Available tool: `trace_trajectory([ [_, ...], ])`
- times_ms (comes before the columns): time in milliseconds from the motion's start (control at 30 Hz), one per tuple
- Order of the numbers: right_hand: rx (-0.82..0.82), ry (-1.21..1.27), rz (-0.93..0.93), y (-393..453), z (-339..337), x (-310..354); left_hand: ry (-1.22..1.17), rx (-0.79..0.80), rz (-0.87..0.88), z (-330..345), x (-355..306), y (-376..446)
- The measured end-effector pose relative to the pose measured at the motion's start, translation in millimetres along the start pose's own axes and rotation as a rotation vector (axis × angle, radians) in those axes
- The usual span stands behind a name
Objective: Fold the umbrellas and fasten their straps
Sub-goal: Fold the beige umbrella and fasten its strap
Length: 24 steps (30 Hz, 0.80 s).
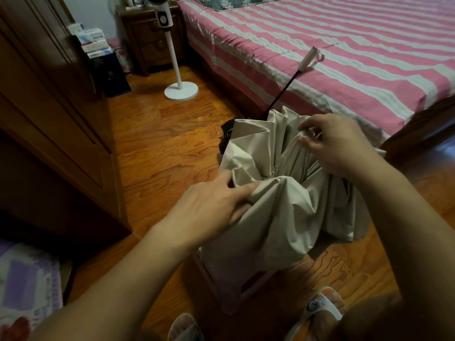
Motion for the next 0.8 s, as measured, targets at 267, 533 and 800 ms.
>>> trace_trajectory([
  [267, -0.014, 0.012, 0.049, 1.3, -3.3, -6.4, -0.023, -0.117, 0.072, -10.7, -4.6, -12.9],
  [533, 0.008, -0.004, 0.087, 0.4, 1.8, -10.4, -0.279, -0.406, 0.022, -22.6, 2.3, -11.7],
  [800, -0.012, 0.018, 0.064, -5.4, -2.0, -1.5, -0.453, -0.292, -0.084, -4.2, 10.0, -14.1],
])
Point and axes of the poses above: each hand's wrist, its own y-axis towards the middle knuckle, its own z-axis out of the palm, x = y × z, the point moved 2 cm from there along y, towards the middle knuckle, and after that the axes turned 3 degrees about z, right-handed, at the moved point
